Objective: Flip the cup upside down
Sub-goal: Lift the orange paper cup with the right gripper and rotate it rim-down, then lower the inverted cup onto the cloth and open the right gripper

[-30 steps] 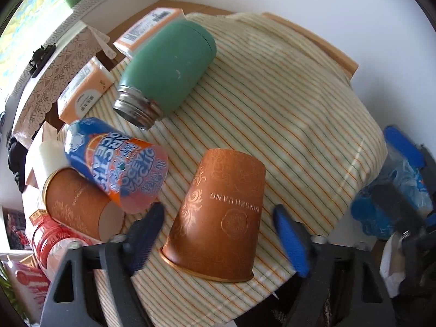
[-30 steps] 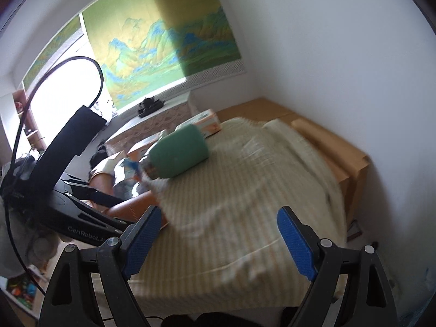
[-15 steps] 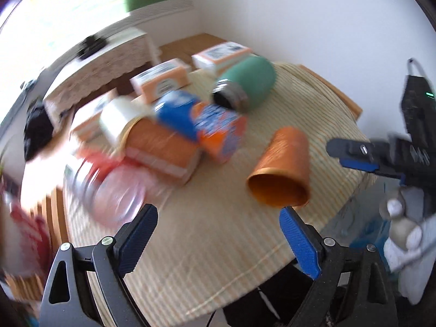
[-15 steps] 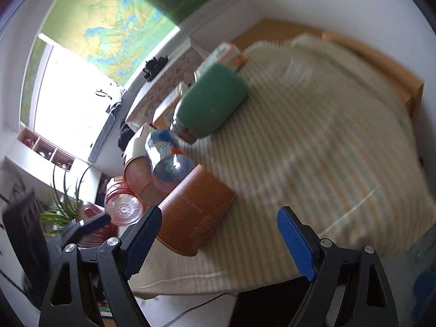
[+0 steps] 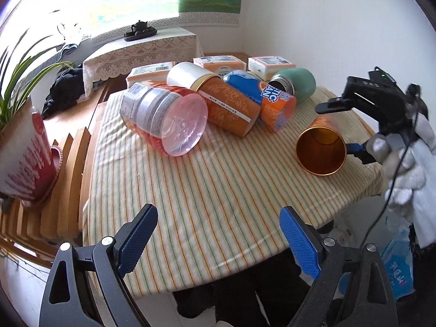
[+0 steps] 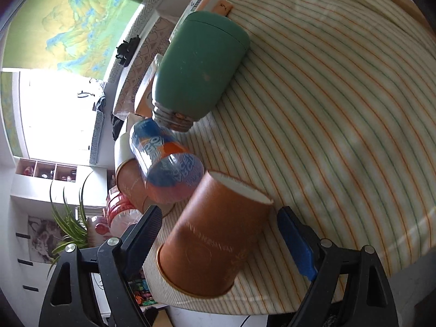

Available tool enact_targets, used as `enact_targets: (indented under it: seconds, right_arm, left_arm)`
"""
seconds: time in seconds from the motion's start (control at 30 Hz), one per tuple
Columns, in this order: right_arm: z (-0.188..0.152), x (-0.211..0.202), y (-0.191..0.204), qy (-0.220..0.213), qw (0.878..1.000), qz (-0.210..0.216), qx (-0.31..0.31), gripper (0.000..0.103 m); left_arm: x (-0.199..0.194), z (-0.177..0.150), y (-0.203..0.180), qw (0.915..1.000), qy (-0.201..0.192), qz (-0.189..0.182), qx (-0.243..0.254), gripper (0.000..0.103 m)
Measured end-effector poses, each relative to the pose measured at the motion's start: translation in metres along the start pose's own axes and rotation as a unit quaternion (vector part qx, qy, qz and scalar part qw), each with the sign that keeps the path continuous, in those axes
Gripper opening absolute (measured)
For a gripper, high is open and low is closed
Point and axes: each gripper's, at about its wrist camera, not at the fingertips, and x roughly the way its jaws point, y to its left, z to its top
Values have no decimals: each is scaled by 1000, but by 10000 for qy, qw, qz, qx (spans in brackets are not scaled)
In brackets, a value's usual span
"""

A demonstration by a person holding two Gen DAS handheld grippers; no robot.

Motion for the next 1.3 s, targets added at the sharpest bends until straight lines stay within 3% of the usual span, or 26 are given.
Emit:
enact_targets:
  seconds: [0.07, 0.17, 0.3, 0.43, 0.53, 0.67, 0.77, 0.97, 1.1, 1.3]
  right_arm:
    - [2, 3, 4, 96, 9999, -41, -92, 83]
    - [2, 8, 8, 258, 9994, -119, -189, 67]
    - [2, 8, 9, 234, 9993, -59, -296, 65]
    - [-2, -3, 15, -126, 9974, 59, -703, 61]
    - [-10, -17, 25, -602, 9896, -29, -1309, 60]
    - [-31, -29, 42, -1356, 9629, -413, -2297, 59]
    - [-51, -30, 53, -1987, 9300, -740, -3004, 59]
    - [-85, -21, 64, -2613, 8733, -1116, -3958, 59]
    - [-103, -14, 69, -2881, 8424, -1269, -4373, 59]
    - [-115, -8, 70, -2952, 8276, -1329, -4586, 57]
  left_arm:
    - [-1, -2, 1, 10000, -49, 55, 12, 93]
    - [0, -2, 1, 9999, -97, 86, -38, 93]
    - [2, 0, 0, 9999, -100, 12, -119, 93]
    - [4, 0, -5, 9998, -101, -69, -150, 93]
    - [5, 0, -6, 9997, -98, -110, -192, 93]
    - [9, -1, -6, 9992, -102, -199, -324, 93]
    - [11, -2, -8, 9988, -133, -247, -403, 93]
    - [9, -1, -11, 9979, -317, -237, -506, 93]
    - [8, -1, -13, 9975, -425, -172, -532, 93]
    - [7, -1, -12, 9968, -502, -165, -601, 93]
